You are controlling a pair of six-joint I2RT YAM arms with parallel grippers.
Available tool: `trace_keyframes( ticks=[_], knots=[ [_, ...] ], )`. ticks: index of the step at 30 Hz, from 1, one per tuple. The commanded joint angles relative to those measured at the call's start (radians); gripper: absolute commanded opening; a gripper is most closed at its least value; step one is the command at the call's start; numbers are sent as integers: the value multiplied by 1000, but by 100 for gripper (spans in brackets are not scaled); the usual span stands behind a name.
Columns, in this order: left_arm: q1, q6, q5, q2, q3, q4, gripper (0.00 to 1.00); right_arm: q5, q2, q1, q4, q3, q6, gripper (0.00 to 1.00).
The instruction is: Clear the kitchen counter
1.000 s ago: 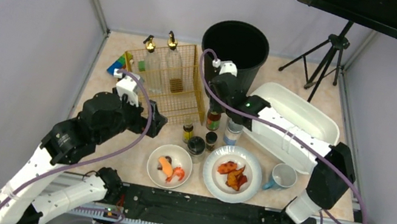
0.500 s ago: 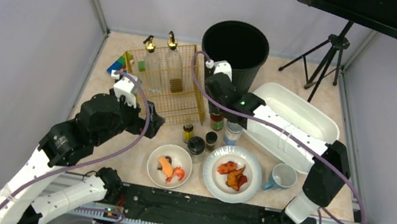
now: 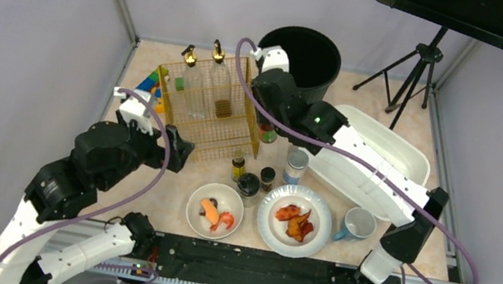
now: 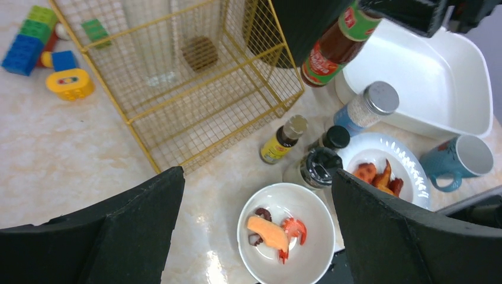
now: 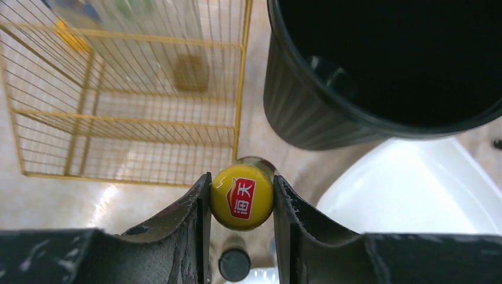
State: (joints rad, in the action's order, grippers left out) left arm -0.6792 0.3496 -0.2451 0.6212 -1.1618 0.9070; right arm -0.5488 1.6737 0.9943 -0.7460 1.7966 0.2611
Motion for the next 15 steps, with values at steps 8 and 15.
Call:
trace_keyframes(
  ticks=[8,15],
  knots=[
    [1,-17,-151,-52,-94,65,99,54,227,51,-66,608,-81,0],
    [1,-5,-149,-73,-81,72,99,157,324,50,19,741,-96,0]
  ],
)
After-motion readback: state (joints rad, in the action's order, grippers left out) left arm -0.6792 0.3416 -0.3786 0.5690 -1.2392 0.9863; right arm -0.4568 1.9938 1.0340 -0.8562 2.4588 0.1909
